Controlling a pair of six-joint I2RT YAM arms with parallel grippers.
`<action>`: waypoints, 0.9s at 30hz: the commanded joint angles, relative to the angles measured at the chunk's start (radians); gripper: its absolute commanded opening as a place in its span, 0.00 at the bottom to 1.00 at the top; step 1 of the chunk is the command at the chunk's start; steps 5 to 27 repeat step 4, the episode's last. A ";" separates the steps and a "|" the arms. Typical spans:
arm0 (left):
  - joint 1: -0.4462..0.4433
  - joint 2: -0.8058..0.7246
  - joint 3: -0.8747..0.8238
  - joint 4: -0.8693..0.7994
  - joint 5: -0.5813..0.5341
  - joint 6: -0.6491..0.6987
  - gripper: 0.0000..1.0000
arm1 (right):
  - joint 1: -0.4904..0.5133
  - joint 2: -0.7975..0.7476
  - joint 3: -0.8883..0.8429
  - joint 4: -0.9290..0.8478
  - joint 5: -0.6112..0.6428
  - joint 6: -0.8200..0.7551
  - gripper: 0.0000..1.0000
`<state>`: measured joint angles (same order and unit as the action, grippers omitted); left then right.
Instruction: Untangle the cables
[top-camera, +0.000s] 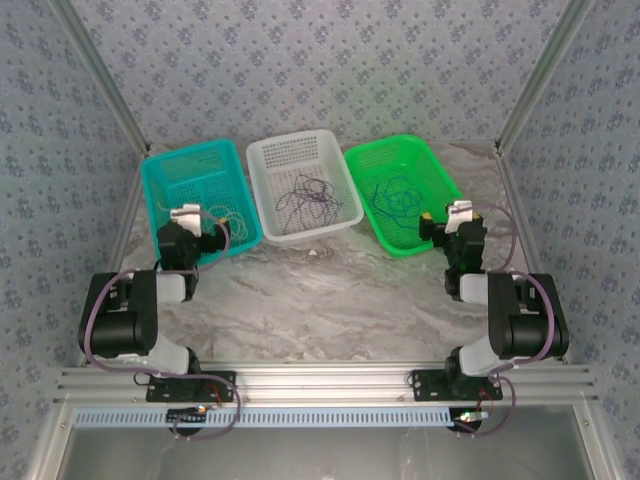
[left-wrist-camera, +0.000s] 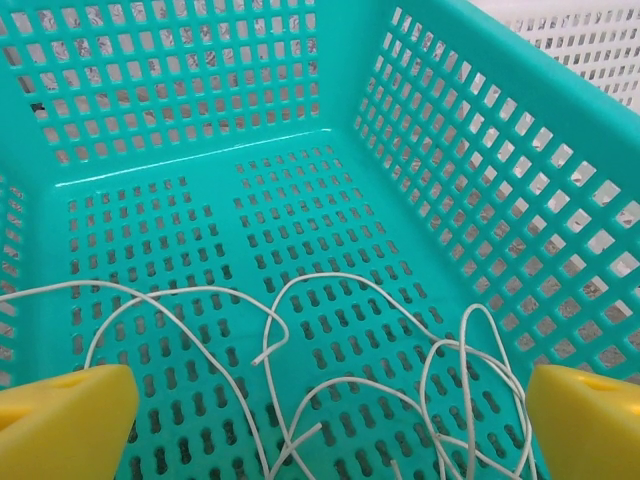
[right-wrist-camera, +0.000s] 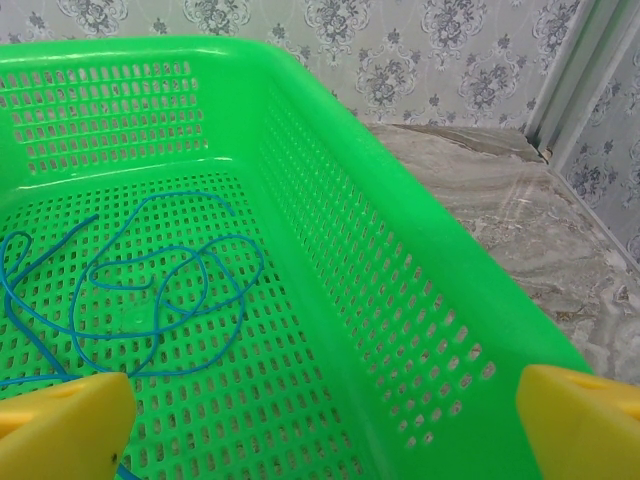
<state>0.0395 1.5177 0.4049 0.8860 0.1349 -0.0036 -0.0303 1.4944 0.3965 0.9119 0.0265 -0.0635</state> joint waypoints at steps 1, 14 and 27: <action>0.004 0.014 -0.013 -0.037 0.000 0.013 0.99 | -0.003 0.027 -0.006 -0.107 -0.016 0.036 1.00; 0.006 0.014 -0.012 -0.037 0.000 0.014 0.99 | -0.003 0.027 -0.005 -0.108 -0.017 0.036 1.00; 0.006 0.014 -0.012 -0.037 0.000 0.014 0.99 | -0.003 0.027 -0.005 -0.108 -0.017 0.036 1.00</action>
